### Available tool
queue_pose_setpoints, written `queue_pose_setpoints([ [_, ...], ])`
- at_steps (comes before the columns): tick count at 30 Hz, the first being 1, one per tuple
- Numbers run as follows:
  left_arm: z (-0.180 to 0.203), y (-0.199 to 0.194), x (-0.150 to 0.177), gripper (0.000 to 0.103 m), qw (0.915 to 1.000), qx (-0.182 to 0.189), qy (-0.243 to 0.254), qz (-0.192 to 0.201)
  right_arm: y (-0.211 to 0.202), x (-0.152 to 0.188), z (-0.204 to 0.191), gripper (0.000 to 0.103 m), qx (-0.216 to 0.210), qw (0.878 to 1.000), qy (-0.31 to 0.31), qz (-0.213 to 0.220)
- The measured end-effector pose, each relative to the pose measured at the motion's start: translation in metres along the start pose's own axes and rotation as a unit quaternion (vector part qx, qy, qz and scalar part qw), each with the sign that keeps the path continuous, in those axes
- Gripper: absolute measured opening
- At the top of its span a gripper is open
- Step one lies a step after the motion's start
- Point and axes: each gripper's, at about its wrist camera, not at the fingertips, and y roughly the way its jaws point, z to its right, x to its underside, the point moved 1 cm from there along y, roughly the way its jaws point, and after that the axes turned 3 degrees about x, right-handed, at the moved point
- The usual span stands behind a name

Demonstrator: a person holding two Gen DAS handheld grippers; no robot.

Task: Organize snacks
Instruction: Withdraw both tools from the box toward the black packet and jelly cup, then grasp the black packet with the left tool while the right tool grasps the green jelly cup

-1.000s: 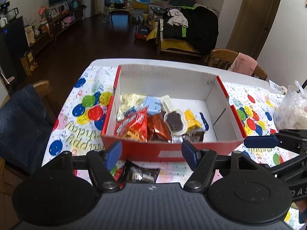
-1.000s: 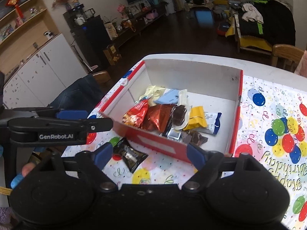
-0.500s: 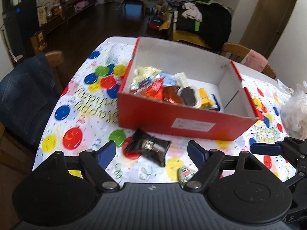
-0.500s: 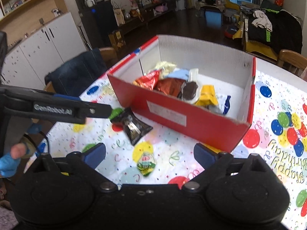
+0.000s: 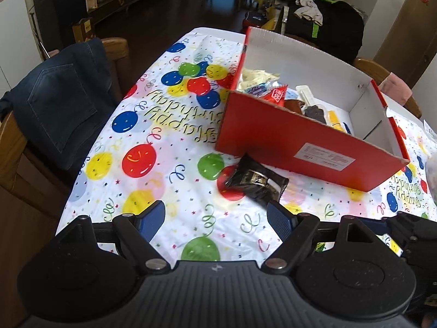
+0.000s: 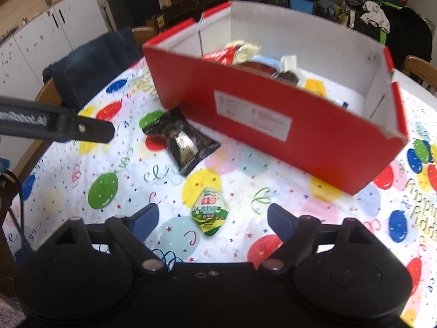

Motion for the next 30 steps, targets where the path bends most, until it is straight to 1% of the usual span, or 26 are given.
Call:
queue_pose_setpoints([
  [1, -0.001, 0.000, 0.000, 0.082, 1.0000, -0.001, -0.001, -0.001, 0.004, 0.000, -0.001, 0.077, 0.001, 1.000, -0.002, -0.004],
  [6, -0.003, 0.004, 0.001, 0.082, 1.0000, -0.002, 0.001, -0.008, 0.021, -0.001, -0.003, 0.068, 0.010, 1.000, -0.004, -0.024],
  [8, -0.004, 0.005, 0.001, 0.082, 0.9999, -0.002, 0.003, -0.010, 0.025, -0.002, -0.003, 0.059, 0.012, 0.999, -0.006, -0.031],
  [10, -0.003, 0.007, 0.000, 0.082, 0.9999, -0.001, 0.005, -0.014, 0.028, -0.003, -0.003, 0.053, 0.011, 0.999, -0.007, -0.036],
  [12, -0.003, 0.009, -0.001, 0.082, 0.9998, 0.000, 0.006, -0.017, 0.029, -0.003, -0.004, 0.052, 0.013, 0.999, -0.010, -0.037],
  [17, 0.001, 0.015, -0.004, 0.082, 0.9997, 0.005, 0.008, -0.024, 0.029, -0.003, -0.005, 0.041, 0.016, 0.999, -0.024, -0.039],
  [19, 0.003, 0.018, -0.005, 0.082, 0.9996, 0.006, 0.009, -0.027, 0.029, -0.004, -0.005, 0.039, 0.018, 0.999, -0.026, -0.040],
  [22, 0.007, 0.023, -0.008, 0.082, 0.9995, 0.007, 0.010, -0.030, 0.028, -0.005, -0.004, 0.034, 0.019, 0.999, -0.030, -0.040],
  [30, 0.020, 0.040, -0.019, 0.081, 0.9991, 0.008, -0.013, -0.041, 0.021, -0.002, 0.011, 0.033, 0.009, 0.999, -0.002, -0.039],
])
